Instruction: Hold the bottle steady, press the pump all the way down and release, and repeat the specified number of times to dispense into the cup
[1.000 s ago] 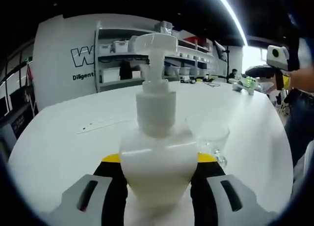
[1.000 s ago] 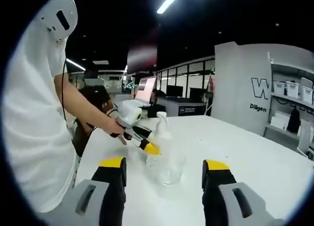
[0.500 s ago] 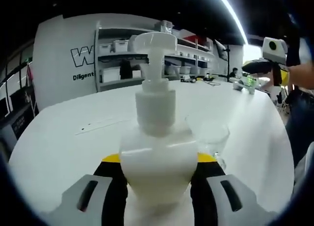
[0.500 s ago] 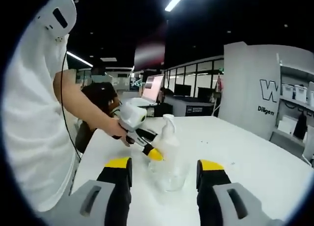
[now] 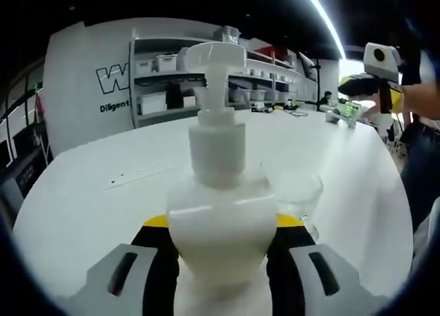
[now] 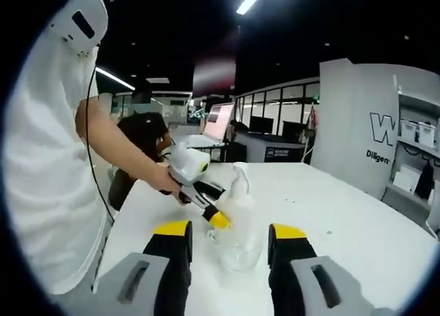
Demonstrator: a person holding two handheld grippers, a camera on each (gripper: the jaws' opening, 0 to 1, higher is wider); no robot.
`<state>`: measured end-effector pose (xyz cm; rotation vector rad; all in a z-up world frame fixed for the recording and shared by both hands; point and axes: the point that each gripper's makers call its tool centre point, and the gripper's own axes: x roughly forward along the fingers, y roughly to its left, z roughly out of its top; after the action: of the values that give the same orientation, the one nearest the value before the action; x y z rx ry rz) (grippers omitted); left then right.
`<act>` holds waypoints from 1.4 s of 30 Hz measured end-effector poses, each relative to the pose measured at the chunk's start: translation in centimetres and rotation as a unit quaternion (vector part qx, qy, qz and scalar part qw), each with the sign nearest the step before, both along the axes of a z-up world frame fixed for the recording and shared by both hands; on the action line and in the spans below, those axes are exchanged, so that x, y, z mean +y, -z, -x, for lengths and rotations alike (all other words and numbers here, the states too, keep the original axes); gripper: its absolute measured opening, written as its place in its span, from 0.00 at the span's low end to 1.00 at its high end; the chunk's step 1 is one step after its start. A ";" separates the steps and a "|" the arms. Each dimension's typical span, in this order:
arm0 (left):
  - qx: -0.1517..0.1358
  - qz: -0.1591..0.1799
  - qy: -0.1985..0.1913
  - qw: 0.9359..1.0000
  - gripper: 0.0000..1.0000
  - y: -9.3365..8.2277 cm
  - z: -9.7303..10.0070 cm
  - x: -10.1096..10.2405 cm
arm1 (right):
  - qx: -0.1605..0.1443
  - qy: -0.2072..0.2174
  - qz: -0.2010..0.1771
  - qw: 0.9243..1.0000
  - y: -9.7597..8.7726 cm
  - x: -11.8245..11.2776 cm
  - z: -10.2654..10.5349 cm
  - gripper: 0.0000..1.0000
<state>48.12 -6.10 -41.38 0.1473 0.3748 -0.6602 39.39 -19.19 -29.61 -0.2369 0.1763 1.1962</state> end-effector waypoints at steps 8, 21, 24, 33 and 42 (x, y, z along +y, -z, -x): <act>0.003 -0.003 0.000 1.000 0.47 0.1 0.0 0.0 | -0.013 -0.018 0.012 1.000 -0.5 1.3 -0.5 0.28; 0.003 -0.007 0.002 1.000 0.47 0.2 0.0 0.0 | -0.011 -0.033 0.020 0.999 -0.6 2.6 -1.2 0.22; 0.003 -0.010 0.003 1.000 0.47 0.2 0.0 0.0 | -0.012 -0.038 0.026 0.999 -0.4 3.1 -1.4 0.21; 0.005 -0.012 0.003 1.000 0.47 0.3 0.0 0.0 | -0.019 -0.052 0.040 0.998 -0.5 4.2 -2.0 0.08; 0.007 -0.014 0.005 1.000 0.46 0.4 -0.1 0.0 | -0.025 -0.059 0.047 0.997 -0.9 4.9 -2.6 0.04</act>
<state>48.18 -6.06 -41.78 0.1706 0.3967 -0.6666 41.99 -14.32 -28.70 -0.3642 0.1769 1.3001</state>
